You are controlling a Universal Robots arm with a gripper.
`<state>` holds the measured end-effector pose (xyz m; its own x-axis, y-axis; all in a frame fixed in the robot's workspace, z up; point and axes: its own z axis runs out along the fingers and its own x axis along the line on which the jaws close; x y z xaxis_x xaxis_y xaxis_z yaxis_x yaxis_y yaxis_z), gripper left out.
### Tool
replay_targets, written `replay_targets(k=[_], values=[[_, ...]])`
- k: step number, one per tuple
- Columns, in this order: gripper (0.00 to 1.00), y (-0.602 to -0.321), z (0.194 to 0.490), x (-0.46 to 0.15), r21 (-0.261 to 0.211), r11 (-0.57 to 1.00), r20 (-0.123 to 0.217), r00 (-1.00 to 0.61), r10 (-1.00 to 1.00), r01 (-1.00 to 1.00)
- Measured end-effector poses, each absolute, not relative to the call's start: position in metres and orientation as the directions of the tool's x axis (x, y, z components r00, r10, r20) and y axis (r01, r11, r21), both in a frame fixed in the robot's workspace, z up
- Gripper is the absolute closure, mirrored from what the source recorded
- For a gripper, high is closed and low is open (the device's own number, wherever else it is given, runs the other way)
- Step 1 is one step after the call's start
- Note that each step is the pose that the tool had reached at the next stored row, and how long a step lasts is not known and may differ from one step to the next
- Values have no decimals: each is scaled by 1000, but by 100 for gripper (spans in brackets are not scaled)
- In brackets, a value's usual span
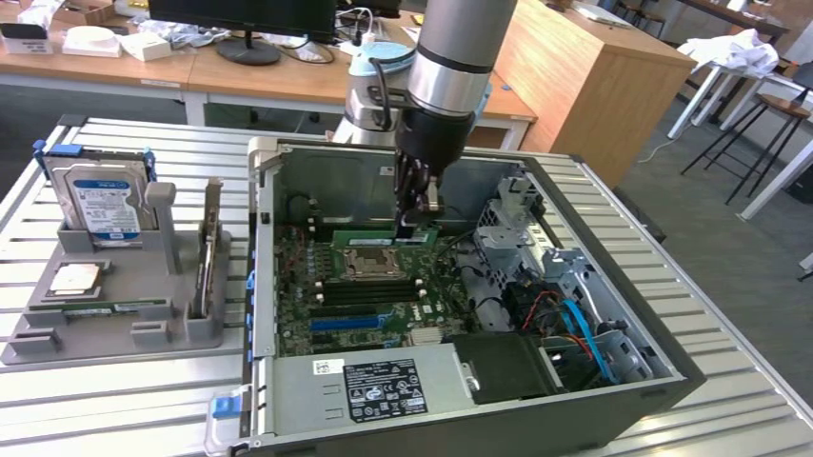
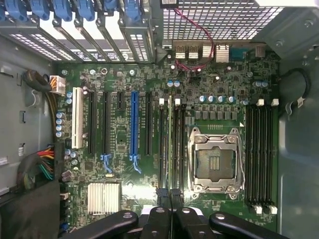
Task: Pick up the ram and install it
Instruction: 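Insert the ram into the slot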
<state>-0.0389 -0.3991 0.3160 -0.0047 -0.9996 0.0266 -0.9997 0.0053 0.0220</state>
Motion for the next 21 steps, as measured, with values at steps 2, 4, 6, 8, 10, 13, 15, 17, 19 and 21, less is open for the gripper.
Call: replay_targets(k=[2, 4, 6, 8, 10, 13, 15, 17, 19, 21], values=[[89, -399, 314, -39, 22, 5, 27, -5, -1000, -1000], [89, -399, 312, -39, 22, 5, 26, -5, -1000, -1000], [89, -399, 311, -39, 22, 5, 27, -5, -1000, -1000], [89, -399, 309, -39, 22, 5, 26, -5, -1000, -1000], [89, -399, 307, -39, 22, 5, 26, -5, -1000, -1000], [89, -399, 305, -39, 22, 5, 26, -5, -1000, -1000], [89, -399, 303, -39, 22, 5, 26, -5, -1000, -1000], [89, -399, 301, -39, 22, 5, 26, -5, -1000, -1000], [89, -399, 300, -39, 22, 5, 27, -5, -1000, -1000], [89, -399, 298, -39, 22, 5, 27, -5, -1000, -1000]])
